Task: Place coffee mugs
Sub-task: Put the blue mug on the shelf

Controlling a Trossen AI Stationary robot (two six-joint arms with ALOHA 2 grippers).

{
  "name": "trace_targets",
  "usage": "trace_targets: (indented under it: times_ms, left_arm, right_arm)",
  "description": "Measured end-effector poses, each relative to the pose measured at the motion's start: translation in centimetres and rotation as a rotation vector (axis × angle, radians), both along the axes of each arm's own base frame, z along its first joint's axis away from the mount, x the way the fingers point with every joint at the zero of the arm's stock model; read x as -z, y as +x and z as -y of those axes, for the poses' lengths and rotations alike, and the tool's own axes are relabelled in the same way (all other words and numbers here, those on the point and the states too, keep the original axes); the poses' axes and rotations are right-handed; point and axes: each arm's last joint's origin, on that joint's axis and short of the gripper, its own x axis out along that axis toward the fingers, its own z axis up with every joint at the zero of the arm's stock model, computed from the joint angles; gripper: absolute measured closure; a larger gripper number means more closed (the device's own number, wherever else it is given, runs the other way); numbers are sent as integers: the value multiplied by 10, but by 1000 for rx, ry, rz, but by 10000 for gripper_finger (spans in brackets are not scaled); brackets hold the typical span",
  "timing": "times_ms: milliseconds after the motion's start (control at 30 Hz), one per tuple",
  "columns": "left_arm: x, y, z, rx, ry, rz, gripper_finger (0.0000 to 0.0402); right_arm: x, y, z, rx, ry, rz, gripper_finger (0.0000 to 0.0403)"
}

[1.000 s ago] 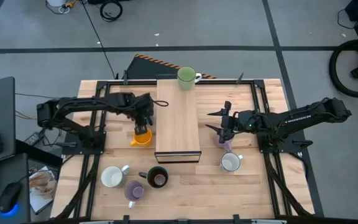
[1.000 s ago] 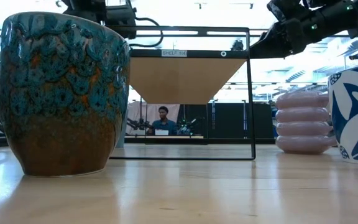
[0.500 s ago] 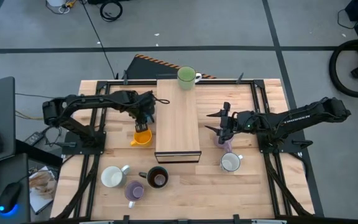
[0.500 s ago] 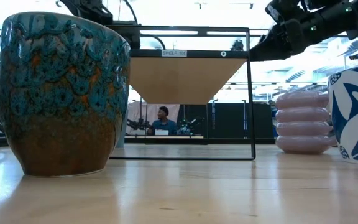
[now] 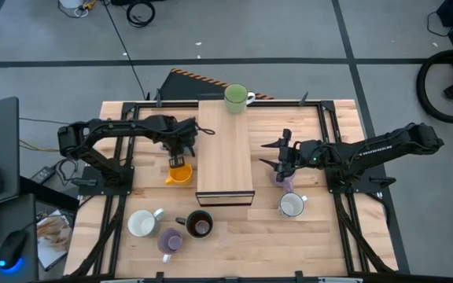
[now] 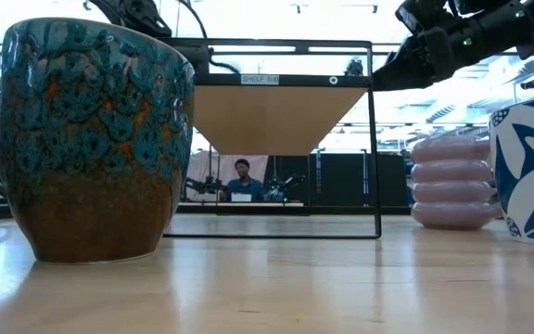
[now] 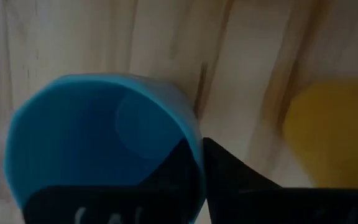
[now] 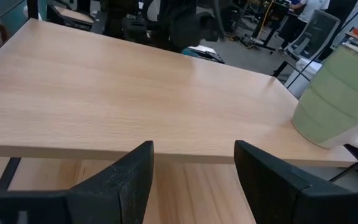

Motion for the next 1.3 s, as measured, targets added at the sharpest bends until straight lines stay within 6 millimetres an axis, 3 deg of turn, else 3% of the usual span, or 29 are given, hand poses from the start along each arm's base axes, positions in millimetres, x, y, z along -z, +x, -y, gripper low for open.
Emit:
trace_targets:
  times_ms: [100, 267, 567, 833, 1100, 1300]
  left_arm:
    - [-5, -4, 1, 40, 16, -78, 376]
    - [-35, -3, -1, 104, 102, -155, 376]
    - [-108, 12, -13, 346, 266, -86, 365]
    - [-153, 17, -16, 409, 398, -18, 369]
    - [-159, 35, -18, 503, 341, 215, 364]
    - [-151, 47, -29, 489, 351, 239, 363]
  right_arm:
    - [0, 0, 0, 0, 0, 4, 174]
    - [-1, 0, 0, 0, -1, 14, 174]
    - [-2, 0, 0, -1, -6, 16, 174]
    - [-2, 0, 0, -2, -6, 15, 174]
    - [-2, 0, 0, -1, -3, 16, 174]
    - [-2, 0, 0, 0, 1, 18, 174]
